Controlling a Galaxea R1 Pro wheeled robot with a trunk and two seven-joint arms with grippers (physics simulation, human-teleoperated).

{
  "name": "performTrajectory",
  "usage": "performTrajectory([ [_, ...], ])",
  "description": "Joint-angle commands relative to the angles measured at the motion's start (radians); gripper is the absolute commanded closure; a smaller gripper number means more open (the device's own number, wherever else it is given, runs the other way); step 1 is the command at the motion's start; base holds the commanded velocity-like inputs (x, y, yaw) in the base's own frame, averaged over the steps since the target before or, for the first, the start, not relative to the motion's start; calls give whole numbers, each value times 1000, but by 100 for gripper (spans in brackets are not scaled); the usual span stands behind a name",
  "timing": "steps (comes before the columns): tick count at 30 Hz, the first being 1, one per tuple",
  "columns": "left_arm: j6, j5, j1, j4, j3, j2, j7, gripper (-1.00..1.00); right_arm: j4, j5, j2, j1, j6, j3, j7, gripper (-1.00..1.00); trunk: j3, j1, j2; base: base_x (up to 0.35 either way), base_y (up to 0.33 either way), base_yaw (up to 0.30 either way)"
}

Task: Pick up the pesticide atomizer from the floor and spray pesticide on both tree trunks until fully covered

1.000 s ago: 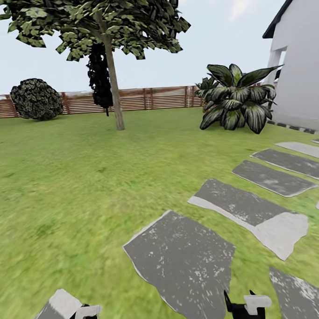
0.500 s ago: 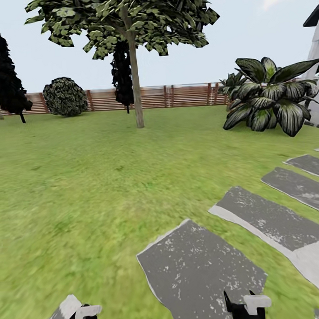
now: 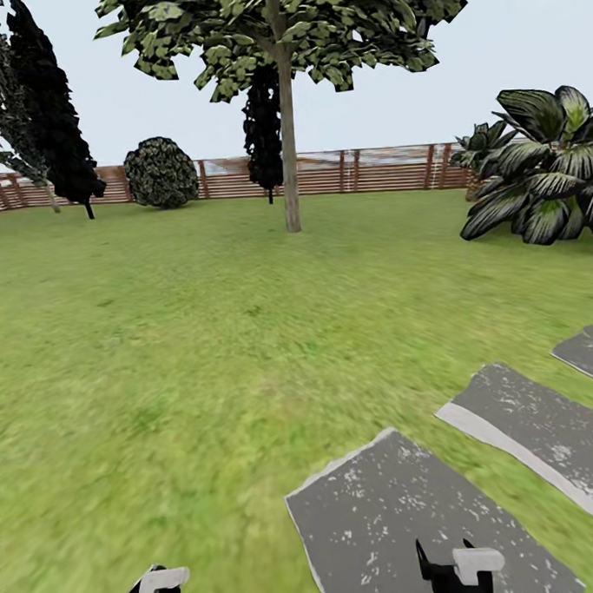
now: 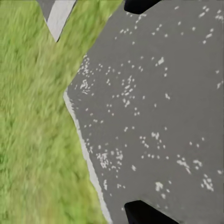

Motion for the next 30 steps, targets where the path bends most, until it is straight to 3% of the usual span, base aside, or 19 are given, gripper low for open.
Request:
performTrajectory([
  [1,0,0,0,0,0,0,0,100,0,0,0,0,0,0,0,-100,0,0,0,335,150,68],
  [30,0,-1,-1,1,0,0,0,100,1,2,-2,0,0,1,1,-100,-1,0,0,339,23,4],
])
